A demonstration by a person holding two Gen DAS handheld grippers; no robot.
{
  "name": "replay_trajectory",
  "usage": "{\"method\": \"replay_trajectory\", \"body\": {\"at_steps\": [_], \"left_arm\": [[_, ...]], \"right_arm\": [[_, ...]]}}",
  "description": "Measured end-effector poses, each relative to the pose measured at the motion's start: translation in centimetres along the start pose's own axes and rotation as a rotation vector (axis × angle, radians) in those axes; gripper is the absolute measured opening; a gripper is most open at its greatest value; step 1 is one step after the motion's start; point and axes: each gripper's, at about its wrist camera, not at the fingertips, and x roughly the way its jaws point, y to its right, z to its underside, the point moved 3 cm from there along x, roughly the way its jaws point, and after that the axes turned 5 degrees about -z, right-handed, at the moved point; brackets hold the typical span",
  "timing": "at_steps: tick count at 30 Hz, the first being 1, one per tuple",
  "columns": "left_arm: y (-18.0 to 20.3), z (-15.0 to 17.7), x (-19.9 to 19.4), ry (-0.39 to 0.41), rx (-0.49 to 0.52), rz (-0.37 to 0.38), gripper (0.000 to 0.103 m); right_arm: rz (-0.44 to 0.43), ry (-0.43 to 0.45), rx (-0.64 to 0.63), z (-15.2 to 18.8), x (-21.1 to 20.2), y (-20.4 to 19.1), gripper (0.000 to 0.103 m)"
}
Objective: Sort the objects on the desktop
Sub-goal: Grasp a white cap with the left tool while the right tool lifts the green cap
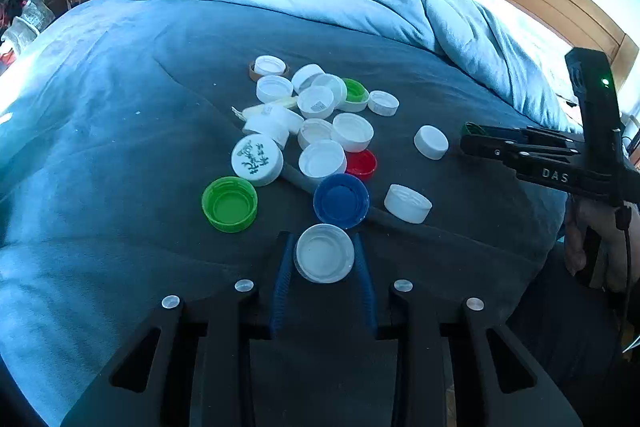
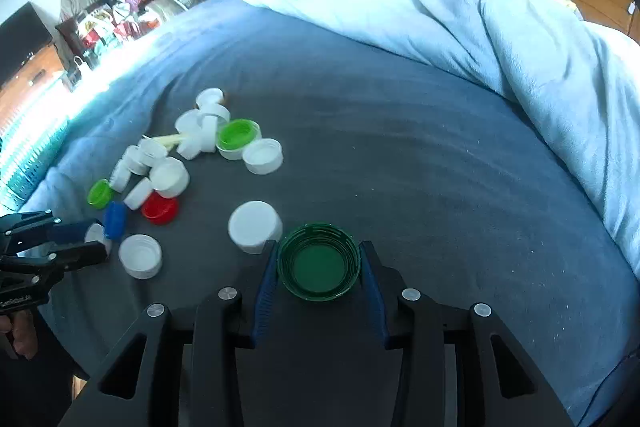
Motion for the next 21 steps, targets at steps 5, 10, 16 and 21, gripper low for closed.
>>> {"method": "replay_trajectory", "body": {"at_steps": [5,10,16,21], "left_arm": [[0.2,-0.9,-2.3,0.039,-0.005,-0.021,0.026],[-0.1,-2.2,-7.0,0.105,-0.002,-0.112,0.026],[-2.1,-3.7,-13.0,0.194,-0.042,-0.211,0.026],[-4.7,-4.1,-17.1,0.252,-0.099,-0.273,0.026]], "right_arm": [[-0.032,0.039,0.024,0.4,-2.2,-1.4,0.043],[-0.055,0.061,0.036,0.8,-4.7,-3.1,0.043],[-0.084,0.111,0.008,-0.6,-7.9,-6.0,0.043],[-0.112,0.16,-0.051,-2.5,-10.6,-9.4,0.043]]}}
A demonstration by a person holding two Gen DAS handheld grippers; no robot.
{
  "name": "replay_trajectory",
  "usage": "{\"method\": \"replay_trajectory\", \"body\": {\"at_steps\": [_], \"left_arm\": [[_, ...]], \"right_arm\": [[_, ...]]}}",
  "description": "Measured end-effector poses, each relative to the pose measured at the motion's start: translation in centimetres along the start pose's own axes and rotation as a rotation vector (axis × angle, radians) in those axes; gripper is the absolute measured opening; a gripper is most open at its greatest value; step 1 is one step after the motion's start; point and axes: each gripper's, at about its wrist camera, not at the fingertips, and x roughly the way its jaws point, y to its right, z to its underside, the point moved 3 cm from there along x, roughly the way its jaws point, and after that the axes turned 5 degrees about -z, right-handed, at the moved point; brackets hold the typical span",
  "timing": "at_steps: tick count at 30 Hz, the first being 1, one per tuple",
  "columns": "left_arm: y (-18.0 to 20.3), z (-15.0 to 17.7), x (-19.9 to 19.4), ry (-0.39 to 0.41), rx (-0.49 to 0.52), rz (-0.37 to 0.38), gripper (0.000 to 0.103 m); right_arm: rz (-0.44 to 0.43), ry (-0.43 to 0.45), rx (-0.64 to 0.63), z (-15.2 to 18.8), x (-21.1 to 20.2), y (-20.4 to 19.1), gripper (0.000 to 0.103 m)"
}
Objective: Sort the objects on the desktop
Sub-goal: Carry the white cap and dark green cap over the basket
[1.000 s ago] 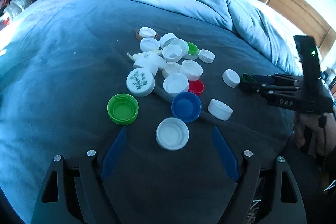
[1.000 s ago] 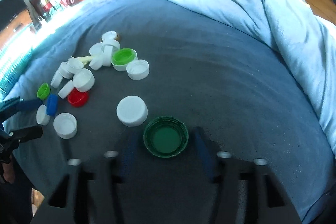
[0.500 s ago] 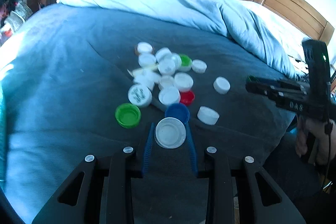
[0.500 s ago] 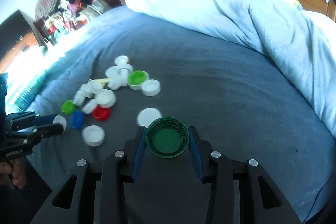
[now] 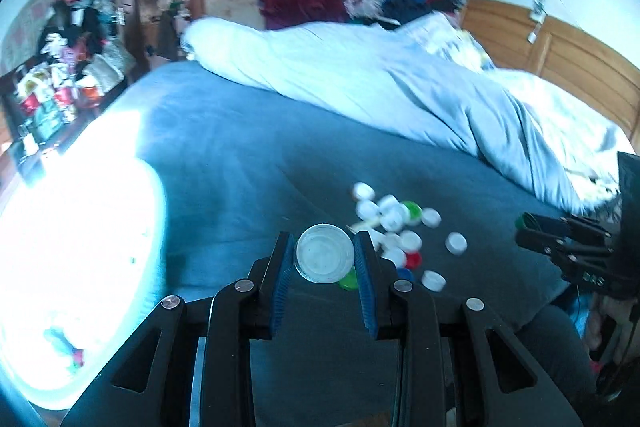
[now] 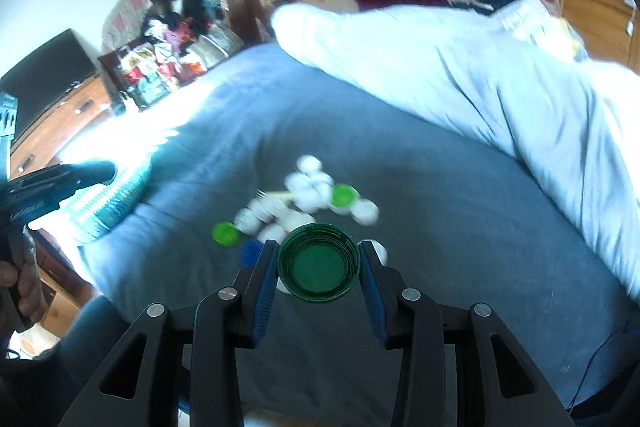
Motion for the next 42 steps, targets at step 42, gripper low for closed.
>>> {"method": "replay_trajectory", "body": {"at_steps": [42], "left_arm": [[-16.4,1.4,-1.5,-0.072,-0.209,-0.184,0.026]], "right_arm": [[-0.274,0.002,-0.261,-11.3,7.1,-23.2,0.043]]}}
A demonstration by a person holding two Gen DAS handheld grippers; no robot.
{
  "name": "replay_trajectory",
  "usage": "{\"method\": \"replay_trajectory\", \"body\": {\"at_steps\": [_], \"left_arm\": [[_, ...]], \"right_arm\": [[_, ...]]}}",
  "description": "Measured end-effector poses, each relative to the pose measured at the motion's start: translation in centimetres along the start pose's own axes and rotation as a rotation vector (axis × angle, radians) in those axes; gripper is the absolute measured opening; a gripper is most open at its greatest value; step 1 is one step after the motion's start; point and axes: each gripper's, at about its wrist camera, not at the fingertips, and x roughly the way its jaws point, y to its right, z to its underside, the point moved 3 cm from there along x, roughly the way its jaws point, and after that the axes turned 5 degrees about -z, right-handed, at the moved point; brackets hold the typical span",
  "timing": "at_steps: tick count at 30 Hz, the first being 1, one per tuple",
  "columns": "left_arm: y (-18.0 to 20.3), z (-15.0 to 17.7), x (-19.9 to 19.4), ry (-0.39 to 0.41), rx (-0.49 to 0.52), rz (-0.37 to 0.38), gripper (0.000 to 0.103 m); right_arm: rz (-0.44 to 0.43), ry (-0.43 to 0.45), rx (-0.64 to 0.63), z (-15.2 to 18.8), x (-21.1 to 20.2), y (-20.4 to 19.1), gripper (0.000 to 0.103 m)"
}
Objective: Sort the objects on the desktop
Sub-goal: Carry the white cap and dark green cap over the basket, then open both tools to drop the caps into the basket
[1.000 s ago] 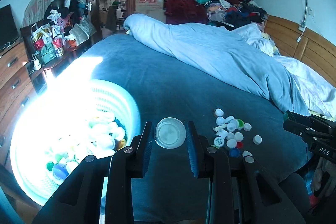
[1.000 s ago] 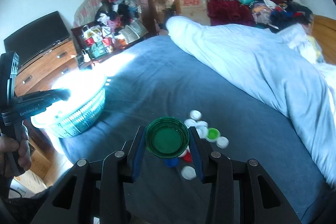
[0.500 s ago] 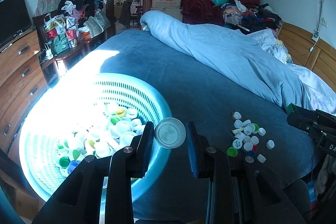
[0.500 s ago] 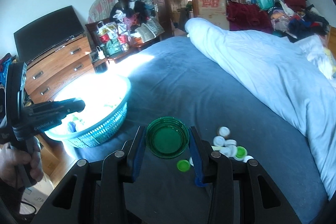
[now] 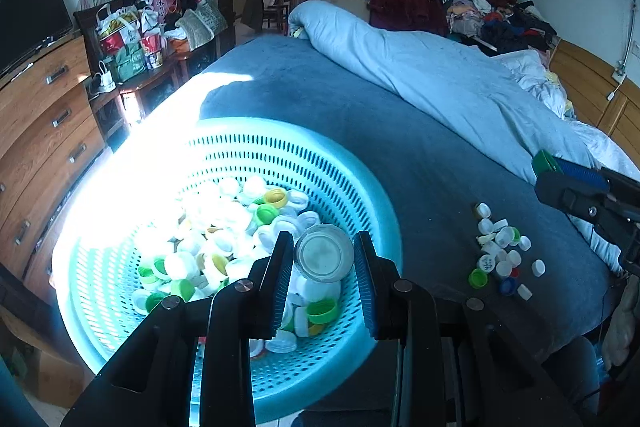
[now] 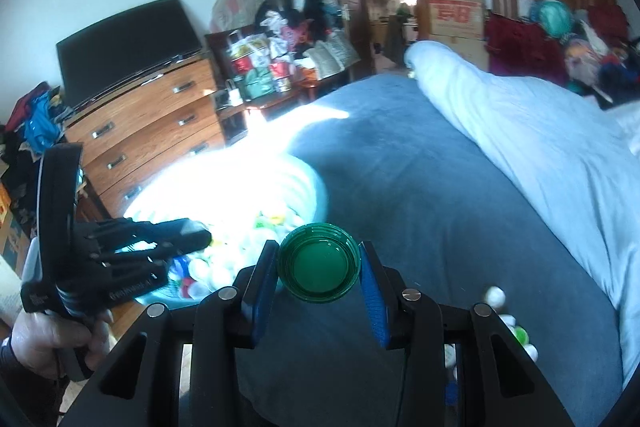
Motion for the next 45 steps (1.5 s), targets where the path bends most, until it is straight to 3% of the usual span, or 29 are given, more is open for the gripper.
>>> {"method": "replay_trajectory", "body": {"at_steps": [11,20,45], "left_arm": [[-5.5,-0.8,2.2,-0.085,-0.013,-0.048,0.026],[-10.1,0.6,4.9,-0.175,-0.078,-0.09,0.026],[-10.4,0.6,5.5,-0.184,-0.083,-0.065,0.027]], "right_arm": [[-0.097,-0.09,-0.032,-3.4,7.1,-4.7,0.044],[-0.158,-0.207,-0.048,-1.5,12.7,-7.7,0.044],[-0.179,-0.228,-0.039,-0.8,14.1,-8.6,0.044]]}}
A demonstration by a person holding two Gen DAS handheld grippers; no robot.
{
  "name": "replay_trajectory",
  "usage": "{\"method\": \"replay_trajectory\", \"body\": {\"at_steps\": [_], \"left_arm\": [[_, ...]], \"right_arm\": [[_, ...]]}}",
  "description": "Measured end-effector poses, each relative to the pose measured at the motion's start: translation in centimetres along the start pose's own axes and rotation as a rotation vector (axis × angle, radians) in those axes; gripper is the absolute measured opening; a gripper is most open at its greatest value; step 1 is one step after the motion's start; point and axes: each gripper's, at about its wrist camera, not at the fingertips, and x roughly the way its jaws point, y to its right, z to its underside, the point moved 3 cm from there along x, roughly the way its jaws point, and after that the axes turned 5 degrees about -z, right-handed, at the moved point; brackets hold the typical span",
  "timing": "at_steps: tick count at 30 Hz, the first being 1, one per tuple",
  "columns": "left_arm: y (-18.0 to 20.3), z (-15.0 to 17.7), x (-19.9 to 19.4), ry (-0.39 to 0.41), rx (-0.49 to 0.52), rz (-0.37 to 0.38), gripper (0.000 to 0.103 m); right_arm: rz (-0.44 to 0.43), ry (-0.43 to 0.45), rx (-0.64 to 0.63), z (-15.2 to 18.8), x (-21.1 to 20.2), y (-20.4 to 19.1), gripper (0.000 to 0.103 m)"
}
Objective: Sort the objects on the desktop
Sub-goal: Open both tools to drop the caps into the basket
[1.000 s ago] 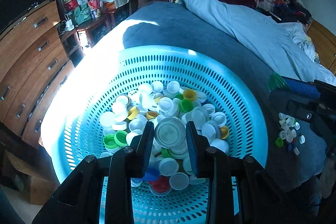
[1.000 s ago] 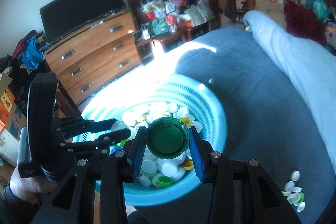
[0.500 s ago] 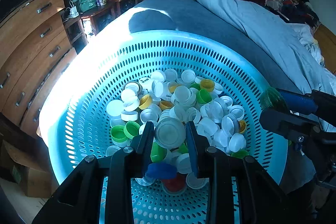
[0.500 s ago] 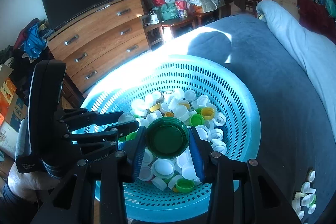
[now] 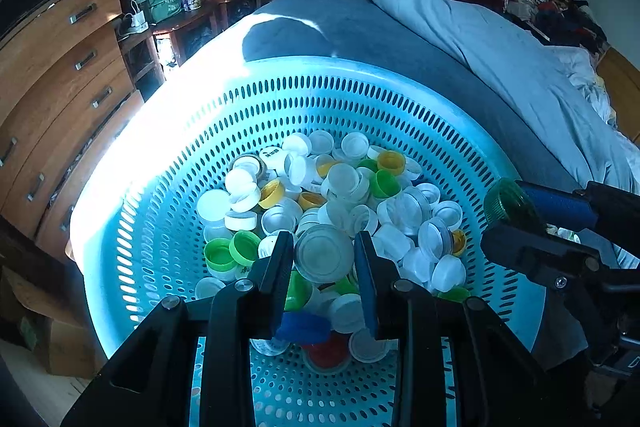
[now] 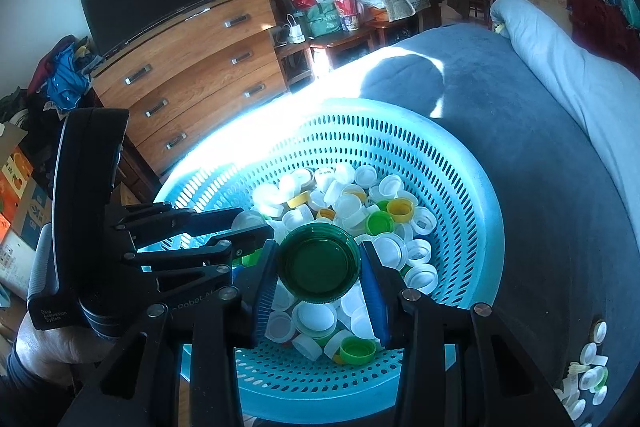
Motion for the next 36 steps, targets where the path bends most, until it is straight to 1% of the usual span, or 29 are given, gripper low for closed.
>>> {"method": "replay_trajectory", "body": {"at_steps": [22,23,24,25,26,27,28,36], "left_arm": [[0.1,0.3,0.2,-0.01,-0.01,-0.005,0.027],[0.1,0.3,0.2,-0.009,-0.012,-0.008,0.03],[0.1,0.3,0.2,-0.007,-0.013,-0.014,0.045],[0.1,0.3,0.2,-0.002,-0.012,-0.026,0.071],[0.1,0.4,0.0,0.009,-0.015,-0.041,0.08],[0.1,0.3,-0.2,0.023,-0.017,-0.053,0.082],[0.1,0.4,-0.3,0.026,-0.02,-0.057,0.082],[0.8,0.3,-0.9,0.033,-0.017,-0.065,0.082]], "right_arm": [[-0.003,0.009,0.001,0.0,0.3,-0.2,0.044],[0.001,0.012,-0.003,0.0,0.2,-0.2,0.044],[0.008,0.017,-0.008,-0.1,0.2,-0.3,0.045],[0.019,0.026,-0.008,-0.1,0.0,-0.3,0.058],[0.025,0.039,-0.006,-0.2,-0.2,-0.2,0.076],[0.031,0.053,-0.004,-0.3,-0.5,-0.1,0.08],[0.032,0.06,-0.003,-0.3,-0.7,-0.1,0.082],[0.024,0.088,-0.001,-0.1,-2.4,0.2,0.082]]}}
